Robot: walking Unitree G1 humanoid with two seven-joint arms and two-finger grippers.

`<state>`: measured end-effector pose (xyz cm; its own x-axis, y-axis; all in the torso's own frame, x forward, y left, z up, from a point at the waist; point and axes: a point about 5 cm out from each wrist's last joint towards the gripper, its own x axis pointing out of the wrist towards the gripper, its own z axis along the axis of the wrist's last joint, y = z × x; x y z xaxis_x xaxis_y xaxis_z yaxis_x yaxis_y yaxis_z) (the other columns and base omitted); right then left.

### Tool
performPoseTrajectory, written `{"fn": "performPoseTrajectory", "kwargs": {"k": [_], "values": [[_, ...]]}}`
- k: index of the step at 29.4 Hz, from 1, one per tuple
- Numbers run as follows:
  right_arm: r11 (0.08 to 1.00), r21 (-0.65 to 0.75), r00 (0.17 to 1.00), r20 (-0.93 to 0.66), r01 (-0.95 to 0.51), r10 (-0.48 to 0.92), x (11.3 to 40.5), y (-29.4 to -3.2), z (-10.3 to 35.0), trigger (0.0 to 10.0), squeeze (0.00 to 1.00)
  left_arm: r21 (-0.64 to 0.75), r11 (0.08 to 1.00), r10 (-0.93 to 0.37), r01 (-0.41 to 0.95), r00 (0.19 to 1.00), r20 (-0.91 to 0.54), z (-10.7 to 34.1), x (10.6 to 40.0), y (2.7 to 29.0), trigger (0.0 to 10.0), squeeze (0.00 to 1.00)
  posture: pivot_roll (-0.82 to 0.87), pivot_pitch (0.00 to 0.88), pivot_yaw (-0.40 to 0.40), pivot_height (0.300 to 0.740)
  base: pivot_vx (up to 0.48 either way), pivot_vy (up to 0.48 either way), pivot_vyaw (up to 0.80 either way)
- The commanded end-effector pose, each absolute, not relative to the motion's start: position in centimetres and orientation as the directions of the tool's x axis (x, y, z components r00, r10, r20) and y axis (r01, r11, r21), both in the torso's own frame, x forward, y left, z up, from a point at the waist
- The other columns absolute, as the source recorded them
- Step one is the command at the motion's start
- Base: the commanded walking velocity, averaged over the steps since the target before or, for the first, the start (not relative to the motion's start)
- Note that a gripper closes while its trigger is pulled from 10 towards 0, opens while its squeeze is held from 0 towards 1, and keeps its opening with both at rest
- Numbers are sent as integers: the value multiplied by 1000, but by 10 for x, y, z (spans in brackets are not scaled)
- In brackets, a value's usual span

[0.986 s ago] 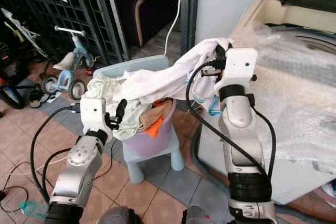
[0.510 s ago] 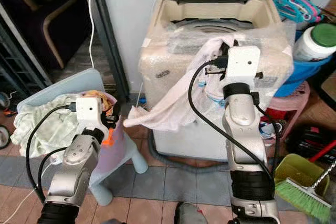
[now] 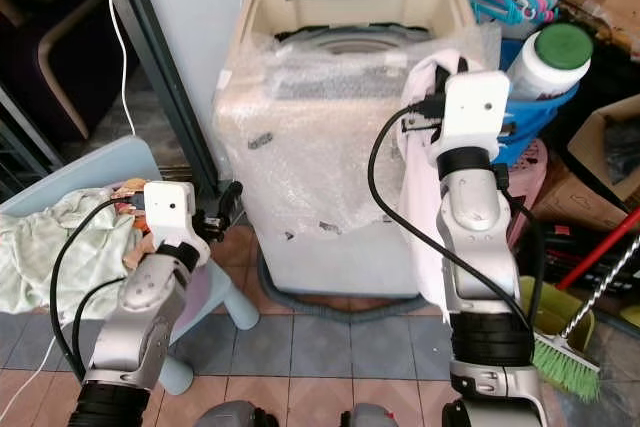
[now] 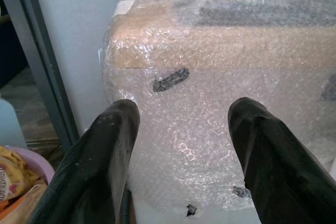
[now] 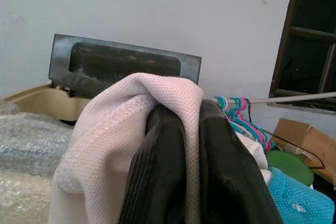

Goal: Clothes washing

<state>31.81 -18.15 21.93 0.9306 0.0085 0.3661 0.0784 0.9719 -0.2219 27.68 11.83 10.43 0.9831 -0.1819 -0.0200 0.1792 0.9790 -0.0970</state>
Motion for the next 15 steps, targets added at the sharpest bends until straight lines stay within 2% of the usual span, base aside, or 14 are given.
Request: {"fn": "performPoseTrajectory", "kwargs": {"k": [1,15], "values": [[975,-218,908,415,46,50,319,-174,231,10000,0,-92,981,-175,173,984,-12,106,277,120,10000,0,-63,31,62,740,337,0,0],[975,-220,886,442,-43,138,329,-156,241,10000,0,-56,992,-116,114,993,-31,99,270,131,10000,0,-45,40,59,740,438,0,0]]}}
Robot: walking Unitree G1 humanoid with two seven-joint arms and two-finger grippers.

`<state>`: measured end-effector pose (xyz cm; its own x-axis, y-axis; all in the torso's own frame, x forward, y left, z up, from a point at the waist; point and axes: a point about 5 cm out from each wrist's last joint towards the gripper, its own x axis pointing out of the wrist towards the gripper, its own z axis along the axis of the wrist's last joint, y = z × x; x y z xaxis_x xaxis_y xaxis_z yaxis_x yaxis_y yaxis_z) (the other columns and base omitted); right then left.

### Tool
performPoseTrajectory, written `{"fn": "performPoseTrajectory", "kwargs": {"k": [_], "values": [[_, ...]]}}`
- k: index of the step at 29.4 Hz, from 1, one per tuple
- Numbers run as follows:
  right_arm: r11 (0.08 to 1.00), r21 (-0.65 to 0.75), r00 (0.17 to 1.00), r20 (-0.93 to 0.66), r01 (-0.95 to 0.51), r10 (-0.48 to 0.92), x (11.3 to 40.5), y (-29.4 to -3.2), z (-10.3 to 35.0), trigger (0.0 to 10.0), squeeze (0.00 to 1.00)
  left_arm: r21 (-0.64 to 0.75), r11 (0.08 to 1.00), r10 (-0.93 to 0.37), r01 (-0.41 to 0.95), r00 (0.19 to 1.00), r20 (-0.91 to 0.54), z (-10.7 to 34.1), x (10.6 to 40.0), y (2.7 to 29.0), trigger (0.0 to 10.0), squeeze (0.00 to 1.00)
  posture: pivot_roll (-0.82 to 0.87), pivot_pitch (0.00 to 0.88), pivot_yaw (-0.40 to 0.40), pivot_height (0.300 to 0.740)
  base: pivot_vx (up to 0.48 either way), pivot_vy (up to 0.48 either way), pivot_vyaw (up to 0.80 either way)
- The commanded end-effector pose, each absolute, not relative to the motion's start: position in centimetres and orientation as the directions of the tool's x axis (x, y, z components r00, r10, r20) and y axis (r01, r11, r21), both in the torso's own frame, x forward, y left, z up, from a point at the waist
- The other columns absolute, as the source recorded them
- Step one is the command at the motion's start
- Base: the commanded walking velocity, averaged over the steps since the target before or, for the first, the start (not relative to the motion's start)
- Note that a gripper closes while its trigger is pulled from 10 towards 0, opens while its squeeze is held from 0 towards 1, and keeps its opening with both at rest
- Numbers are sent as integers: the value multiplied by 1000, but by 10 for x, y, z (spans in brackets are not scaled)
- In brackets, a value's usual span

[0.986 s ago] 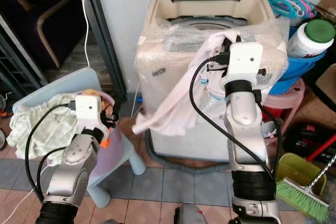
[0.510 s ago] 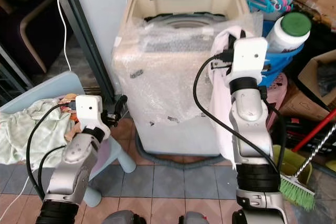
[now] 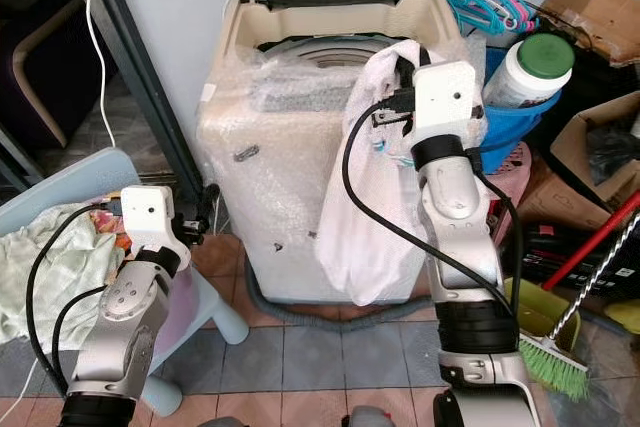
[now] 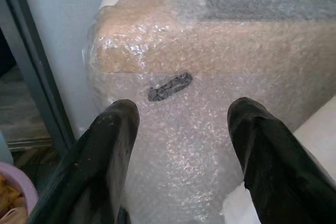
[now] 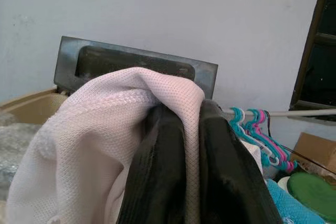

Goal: Clothes washing

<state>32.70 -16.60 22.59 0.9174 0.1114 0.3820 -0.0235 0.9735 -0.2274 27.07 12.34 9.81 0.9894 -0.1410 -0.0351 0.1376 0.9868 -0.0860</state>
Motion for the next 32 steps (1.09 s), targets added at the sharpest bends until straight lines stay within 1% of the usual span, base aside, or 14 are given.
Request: {"fn": "performPoseTrajectory", "kwargs": {"k": [1,3,4,6,8,9,10,14,22,25,32], "values": [[975,-217,884,446,-44,139,330,-156,243,10000,0,-56,992,-115,113,993,-31,99,270,131,10000,0,-45,40,59,740,461,0,0],[971,-236,869,471,-46,155,336,-154,252,10000,0,-56,992,-115,113,993,-31,99,270,131,10000,0,-46,40,59,740,461,0,0],[965,-259,845,506,-44,174,345,-153,268,10000,0,-60,992,-115,113,993,-32,98,270,130,10000,0,-46,40,61,740,461,0,0],[966,-253,833,521,-54,183,352,-153,280,10000,0,-60,992,-116,114,993,-34,98,270,129,10000,0,-47,39,62,740,461,0,0],[956,-285,807,548,-64,218,363,-151,301,10000,0,-62,990,-131,130,991,-27,99,270,126,10000,0,-45,38,58,740,458,0,0],[956,-285,807,548,-64,218,363,-151,301,10000,0,-62,990,-131,130,991,-27,99,270,126,10000,0,-45,38,58,740,458,0,0],[952,-295,790,562,-83,243,367,-149,313,10000,0,-61,991,-120,118,992,-39,98,270,126,10000,0,-39,38,55,740,424,0,0],[942,-319,741,606,-106,289,377,-146,344,10000,0,-65,994,-95,91,993,-64,95,268,127,10000,0,-25,40,44,740,0,0,0],[942,-327,682,672,-76,288,383,-146,382,10000,0,-39,996,-84,82,995,-56,95,260,135,10000,0,18,46,26,740,0,0,0],[943,-329,639,713,-57,287,383,-140,408,10000,0,-28,996,-86,85,995,-43,96,258,136,10000,0,35,46,15,740,471,0,0],[946,-314,601,741,-85,300,384,-131,419,10000,0,-33,997,-72,71,996,-49,97,256,136,10000,0,45,50,6,740,478,0,0]]}}
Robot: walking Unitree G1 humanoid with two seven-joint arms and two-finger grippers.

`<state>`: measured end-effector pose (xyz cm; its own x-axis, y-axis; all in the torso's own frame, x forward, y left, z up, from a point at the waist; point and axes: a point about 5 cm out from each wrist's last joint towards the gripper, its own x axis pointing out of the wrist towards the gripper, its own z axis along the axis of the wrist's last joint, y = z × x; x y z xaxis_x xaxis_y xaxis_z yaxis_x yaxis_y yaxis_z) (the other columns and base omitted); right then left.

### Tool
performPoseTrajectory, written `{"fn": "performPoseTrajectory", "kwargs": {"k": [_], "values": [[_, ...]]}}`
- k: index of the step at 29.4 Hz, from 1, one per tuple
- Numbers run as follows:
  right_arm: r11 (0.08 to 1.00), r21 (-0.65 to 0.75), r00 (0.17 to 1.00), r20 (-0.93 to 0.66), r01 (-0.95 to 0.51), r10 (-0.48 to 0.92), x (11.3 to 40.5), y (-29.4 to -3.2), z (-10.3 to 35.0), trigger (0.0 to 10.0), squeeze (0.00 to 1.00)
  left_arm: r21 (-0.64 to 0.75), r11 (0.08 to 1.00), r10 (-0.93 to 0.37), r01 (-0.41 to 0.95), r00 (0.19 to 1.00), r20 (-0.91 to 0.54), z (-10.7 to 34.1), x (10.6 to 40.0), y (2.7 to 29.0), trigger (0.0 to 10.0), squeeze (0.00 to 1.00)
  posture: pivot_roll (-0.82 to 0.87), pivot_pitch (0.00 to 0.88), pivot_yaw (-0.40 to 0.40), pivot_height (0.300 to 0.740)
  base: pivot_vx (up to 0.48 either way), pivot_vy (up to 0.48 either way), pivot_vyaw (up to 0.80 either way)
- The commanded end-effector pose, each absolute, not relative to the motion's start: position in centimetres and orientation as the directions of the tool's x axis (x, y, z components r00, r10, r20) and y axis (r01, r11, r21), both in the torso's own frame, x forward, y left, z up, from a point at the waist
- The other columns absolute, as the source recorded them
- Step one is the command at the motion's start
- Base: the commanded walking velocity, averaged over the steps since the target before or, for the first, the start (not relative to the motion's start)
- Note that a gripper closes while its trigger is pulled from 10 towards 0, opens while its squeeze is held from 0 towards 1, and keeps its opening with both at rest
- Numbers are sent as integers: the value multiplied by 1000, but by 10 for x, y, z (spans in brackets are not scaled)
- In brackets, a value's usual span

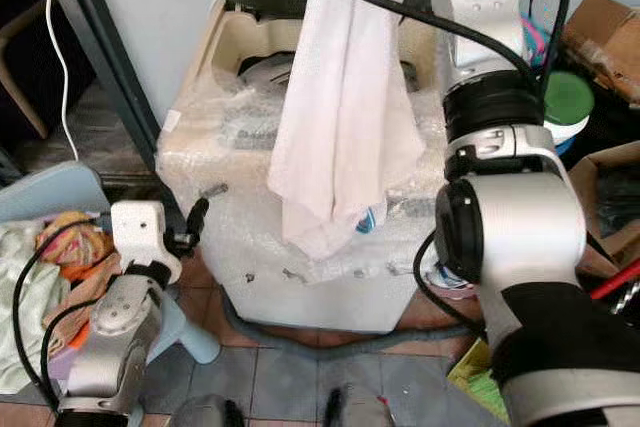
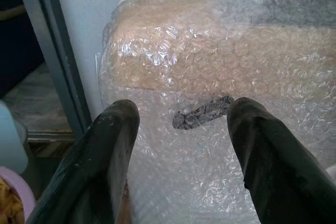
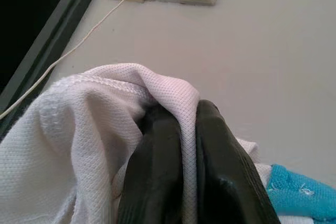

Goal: Clothes washing

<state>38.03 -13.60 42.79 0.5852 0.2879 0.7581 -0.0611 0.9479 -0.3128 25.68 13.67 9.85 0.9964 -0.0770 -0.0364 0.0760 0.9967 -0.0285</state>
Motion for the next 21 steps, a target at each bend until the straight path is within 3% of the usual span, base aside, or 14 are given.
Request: {"fn": "performPoseTrajectory", "kwargs": {"k": [1,6,14,18,21], "values": [[945,-314,600,739,-97,307,385,-128,418,10000,0,-33,997,-70,69,996,-52,97,255,136,10000,0,44,52,6,740,405,0,0],[936,-323,588,733,-143,343,386,-118,414,10000,0,-39,996,-80,78,996,-48,97,255,136,10000,0,42,56,8,740,383,0,0],[935,-316,587,731,-162,349,388,-106,408,10000,0,-38,998,-54,51,996,-76,95,253,137,10000,0,52,61,6,740,0,0,720],[941,-296,650,686,-162,328,395,-105,398,10000,0,-37,998,-53,50,995,-83,95,253,137,10000,0,57,61,3,740,0,0,0],[934,-330,837,466,-136,287,415,-110,358,10000,0,-36,998,-50,47,995,-87,94,252,137,10000,0,59,62,-2,740,0,0,0]]}}
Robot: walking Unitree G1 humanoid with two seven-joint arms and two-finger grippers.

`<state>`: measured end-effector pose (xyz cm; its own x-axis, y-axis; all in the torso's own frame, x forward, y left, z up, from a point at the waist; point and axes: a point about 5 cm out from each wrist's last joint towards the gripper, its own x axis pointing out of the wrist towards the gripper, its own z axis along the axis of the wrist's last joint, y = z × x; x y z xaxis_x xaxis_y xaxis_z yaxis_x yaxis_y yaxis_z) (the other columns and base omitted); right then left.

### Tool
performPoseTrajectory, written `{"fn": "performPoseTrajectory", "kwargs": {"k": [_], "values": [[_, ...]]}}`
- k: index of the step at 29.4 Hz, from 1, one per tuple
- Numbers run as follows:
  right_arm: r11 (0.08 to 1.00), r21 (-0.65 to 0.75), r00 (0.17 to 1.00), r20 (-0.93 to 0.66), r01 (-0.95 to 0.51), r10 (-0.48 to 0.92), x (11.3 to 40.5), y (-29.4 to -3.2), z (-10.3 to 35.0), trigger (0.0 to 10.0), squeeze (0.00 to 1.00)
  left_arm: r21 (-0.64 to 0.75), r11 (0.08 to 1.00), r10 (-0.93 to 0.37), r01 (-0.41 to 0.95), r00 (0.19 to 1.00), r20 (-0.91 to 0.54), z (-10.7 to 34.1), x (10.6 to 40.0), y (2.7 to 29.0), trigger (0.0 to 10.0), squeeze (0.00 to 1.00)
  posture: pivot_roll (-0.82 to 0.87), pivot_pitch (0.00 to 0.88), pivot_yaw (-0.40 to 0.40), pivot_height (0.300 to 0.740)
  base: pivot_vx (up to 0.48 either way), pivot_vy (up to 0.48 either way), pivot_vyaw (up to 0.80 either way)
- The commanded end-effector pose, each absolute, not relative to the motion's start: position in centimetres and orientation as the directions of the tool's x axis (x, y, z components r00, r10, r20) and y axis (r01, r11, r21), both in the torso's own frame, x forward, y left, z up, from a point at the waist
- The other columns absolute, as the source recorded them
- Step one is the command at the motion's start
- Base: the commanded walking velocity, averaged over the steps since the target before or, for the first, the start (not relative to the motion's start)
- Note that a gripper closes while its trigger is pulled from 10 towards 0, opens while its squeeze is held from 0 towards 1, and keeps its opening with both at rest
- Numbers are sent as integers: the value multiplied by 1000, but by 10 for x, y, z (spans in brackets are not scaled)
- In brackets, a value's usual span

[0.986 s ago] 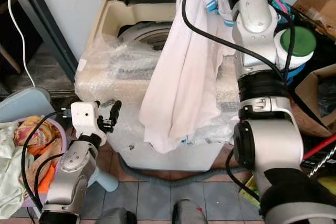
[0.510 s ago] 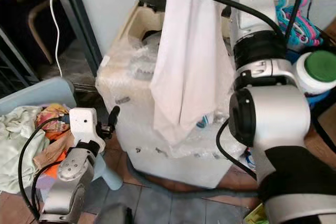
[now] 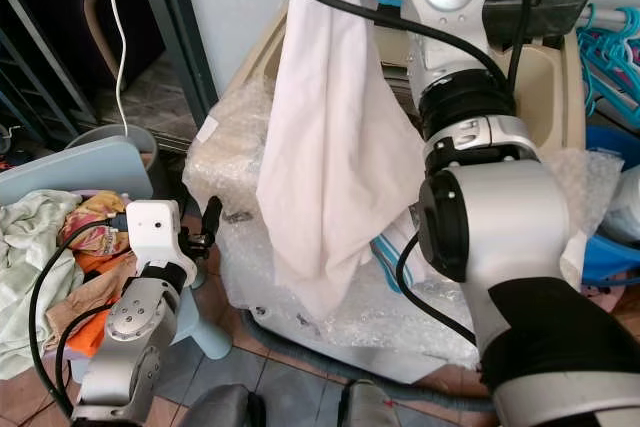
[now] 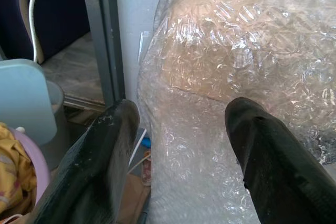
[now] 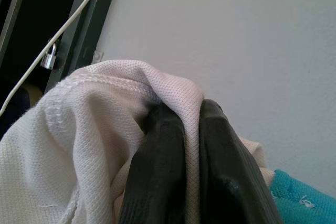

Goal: Clothes washing

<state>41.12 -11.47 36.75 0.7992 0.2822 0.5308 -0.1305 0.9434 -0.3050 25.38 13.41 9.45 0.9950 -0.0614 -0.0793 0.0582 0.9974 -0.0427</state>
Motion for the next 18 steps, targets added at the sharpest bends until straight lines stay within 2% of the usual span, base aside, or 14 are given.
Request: {"fn": "performPoseTrajectory", "kwargs": {"k": [1,3,5,6,7,8,10,13,14,15,16,17,18], "values": [[949,-294,915,339,-118,218,424,-120,334,10000,0,-36,998,-50,47,995,-91,94,252,137,10000,0,58,62,-3,740,0,0,0],[973,-216,962,238,-81,133,428,-136,312,10000,0,-35,998,-50,47,994,-95,94,252,136,10000,0,60,62,-6,740,0,0,0],[1000,-27,998,58,9,-7,429,-171,274,10000,0,-35,998,-47,44,994,-101,93,252,136,10000,0,56,62,-7,740,0,0,0],[1000,-27,998,58,9,-7,429,-171,274,10000,0,-35,998,-47,44,994,-101,93,252,136,10000,0,56,62,-7,740,0,0,0],[999,18,999,15,36,-37,428,-181,264,10000,1000,-35,998,-47,44,994,-102,93,252,136,10000,0,55,62,-6,740,0,0,0],[998,36,999,8,44,-45,426,-189,262,10000,1000,-35,998,-47,43,993,-105,92,252,136,10000,0,50,61,-6,740,0,0,0],[997,-19,997,10,70,-70,422,-210,258,10000,1000,-37,998,-48,45,993,-112,91,252,136,10000,0,44,60,-2,740,0,0,0],[996,-63,998,9,61,-61,421,-215,258,10000,1000,-36,998,-52,48,992,-115,91,253,136,10000,0,39,59,0,740,0,0,0],[995,-84,997,60,59,-54,420,-219,262,10000,1000,-36,998,-54,51,992,-114,91,253,135,10000,0,30,57,4,740,0,0,0],[988,-154,980,190,-26,56,415,-220,274,10000,1000,-36,998,-59,55,992,-113,91,254,135,10000,0,22,55,8,740,0,0,0],[988,-154,980,190,-26,56,415,-220,274,10000,1000,-36,998,-59,55,992,-113,91,254,135,10000,0,22,55,8,740,0,0,0],[953,-227,932,258,-199,256,407,-209,278,10000,1000,-37,998,-62,58,992,-114,91,254,136,10000,0,14,54,11,740,0,0,0],[923,-260,905,243,-285,348,402,-204,275,10000,1000,-36,997,-65,61,991,-116,90,254,136,10000,0,4,54,15,740,0,0,0]]}}
